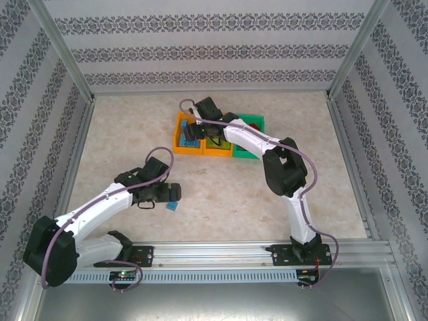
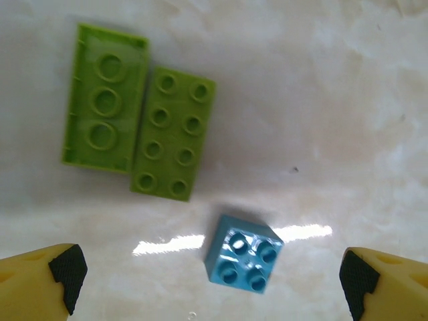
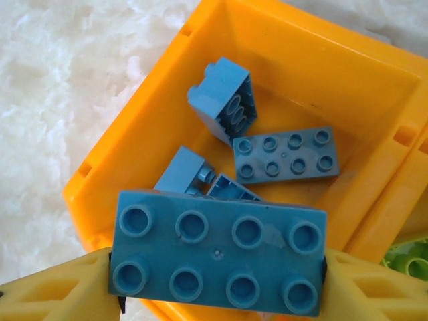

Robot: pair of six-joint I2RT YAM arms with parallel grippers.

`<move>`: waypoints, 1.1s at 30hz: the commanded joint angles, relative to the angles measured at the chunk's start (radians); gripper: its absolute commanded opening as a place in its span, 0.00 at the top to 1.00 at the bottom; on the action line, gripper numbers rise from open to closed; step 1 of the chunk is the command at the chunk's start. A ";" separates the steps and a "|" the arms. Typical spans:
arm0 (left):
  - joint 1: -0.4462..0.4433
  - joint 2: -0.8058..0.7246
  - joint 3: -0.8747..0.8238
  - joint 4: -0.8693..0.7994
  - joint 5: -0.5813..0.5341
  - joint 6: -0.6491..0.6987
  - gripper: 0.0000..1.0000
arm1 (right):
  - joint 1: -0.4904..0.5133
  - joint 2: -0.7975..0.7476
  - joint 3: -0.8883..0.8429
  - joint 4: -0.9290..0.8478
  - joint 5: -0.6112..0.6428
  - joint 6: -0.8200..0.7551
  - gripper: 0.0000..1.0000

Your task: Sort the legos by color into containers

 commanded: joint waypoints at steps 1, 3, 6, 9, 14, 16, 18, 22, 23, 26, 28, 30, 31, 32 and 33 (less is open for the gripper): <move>-0.058 0.022 -0.016 0.028 -0.005 -0.029 0.01 | -0.006 0.044 0.080 -0.067 -0.024 0.027 0.31; -0.079 0.039 -0.021 0.034 -0.011 -0.038 0.02 | -0.011 0.062 0.111 -0.094 -0.037 0.036 0.26; -0.095 0.053 -0.029 0.048 -0.011 -0.044 0.03 | -0.016 0.058 0.117 -0.100 -0.054 0.053 0.18; -0.108 0.065 -0.032 0.069 -0.001 -0.045 0.04 | -0.017 0.035 0.101 -0.090 -0.055 0.056 0.13; -0.127 0.115 -0.026 0.073 0.001 -0.041 0.08 | -0.017 -0.022 0.052 -0.077 -0.046 0.062 0.13; -0.135 0.127 -0.028 0.079 0.003 -0.042 0.09 | -0.019 -0.063 0.007 -0.056 -0.033 0.067 0.12; -0.140 0.137 -0.035 0.092 0.008 -0.042 0.12 | -0.020 -0.116 -0.053 -0.031 -0.012 0.073 0.12; -0.144 0.160 -0.040 0.112 0.015 -0.044 0.16 | -0.029 -0.209 -0.164 0.018 0.012 0.089 0.11; -0.146 0.168 -0.039 0.114 0.015 -0.042 0.17 | -0.034 -0.230 -0.189 0.025 0.012 0.092 0.11; -0.148 0.191 -0.035 0.120 0.015 -0.039 0.20 | -0.048 -0.286 -0.255 0.036 0.017 0.094 0.11; -0.149 0.205 -0.035 0.126 0.013 -0.037 0.23 | -0.058 -0.317 -0.294 0.037 0.023 0.094 0.11; -0.150 0.223 -0.035 0.132 0.009 -0.039 0.28 | -0.070 -0.353 -0.339 0.041 0.033 0.094 0.11; -0.150 0.231 -0.034 0.134 0.008 -0.039 0.31 | -0.077 -0.369 -0.359 0.045 0.036 0.094 0.11; -0.150 0.236 -0.032 0.138 0.007 -0.040 0.35 | -0.085 -0.387 -0.382 0.048 0.040 0.092 0.11; -0.150 0.241 -0.034 0.140 0.007 -0.041 0.39 | -0.093 -0.406 -0.406 0.049 0.046 0.093 0.11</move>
